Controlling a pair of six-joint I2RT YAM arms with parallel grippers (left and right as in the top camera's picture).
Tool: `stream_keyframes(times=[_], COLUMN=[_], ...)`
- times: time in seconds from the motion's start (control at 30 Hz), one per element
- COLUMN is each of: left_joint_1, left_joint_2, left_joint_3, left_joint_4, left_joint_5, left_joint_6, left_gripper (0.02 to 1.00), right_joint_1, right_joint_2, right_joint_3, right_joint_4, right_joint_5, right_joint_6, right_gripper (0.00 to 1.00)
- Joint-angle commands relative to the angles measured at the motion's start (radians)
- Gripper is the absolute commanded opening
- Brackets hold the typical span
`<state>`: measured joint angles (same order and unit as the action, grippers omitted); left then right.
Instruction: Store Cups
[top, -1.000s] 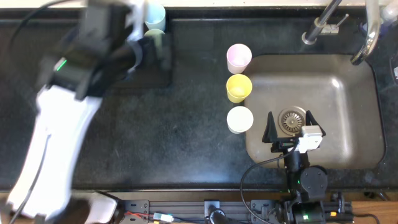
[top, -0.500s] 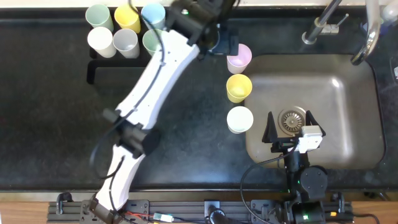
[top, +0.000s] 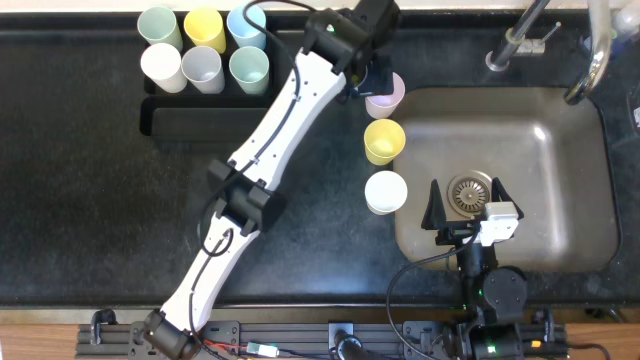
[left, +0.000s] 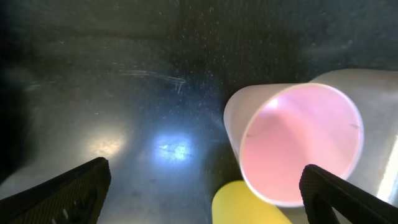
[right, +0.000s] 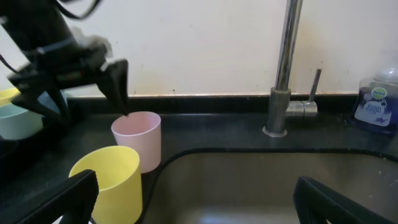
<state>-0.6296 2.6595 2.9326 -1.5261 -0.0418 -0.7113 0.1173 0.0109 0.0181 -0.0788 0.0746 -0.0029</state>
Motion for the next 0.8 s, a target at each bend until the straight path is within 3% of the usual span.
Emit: stream_keyframes(times=[0.03, 0.23, 0.4, 0.53, 0.73, 0.8], left_joint_1=[-0.019, -0.021, -0.023, -0.023, -0.029, -0.029], left_joint_2=[0.054, 0.089, 0.094, 0.094, 0.094, 0.094], left_joint_3=[0.059, 0.061, 0.061, 0.061, 0.061, 0.061], left_joint_4=[0.002, 0.002, 0.027, 0.035, 0.034, 0.037], left_joint_5=[-0.005, -0.010, -0.057, -0.050, -0.042, -0.031], left_joint_6=[-0.050, -0.050, -0.048, -0.045, -0.040, -0.017], left_gripper=[1.000, 0.993, 0.869, 0.798, 0.595, 0.577], right_joint_1=[-0.006, -0.006, -0.006, -0.006, -0.006, -0.006], right_joint_2=[-0.007, -0.007, -0.007, -0.007, -0.007, -0.007], right_joint_3=[-0.014, -0.014, -0.014, -0.014, -0.014, -0.014], right_joint_4=[0.006, 0.006, 0.006, 0.006, 0.006, 0.006], right_joint_5=[-0.006, -0.006, -0.006, -0.006, -0.006, -0.006], right_joint_6=[0.003, 0.003, 0.003, 0.003, 0.003, 0.003], right_gripper=[0.998, 0.998, 0.998, 0.996, 0.998, 0.998])
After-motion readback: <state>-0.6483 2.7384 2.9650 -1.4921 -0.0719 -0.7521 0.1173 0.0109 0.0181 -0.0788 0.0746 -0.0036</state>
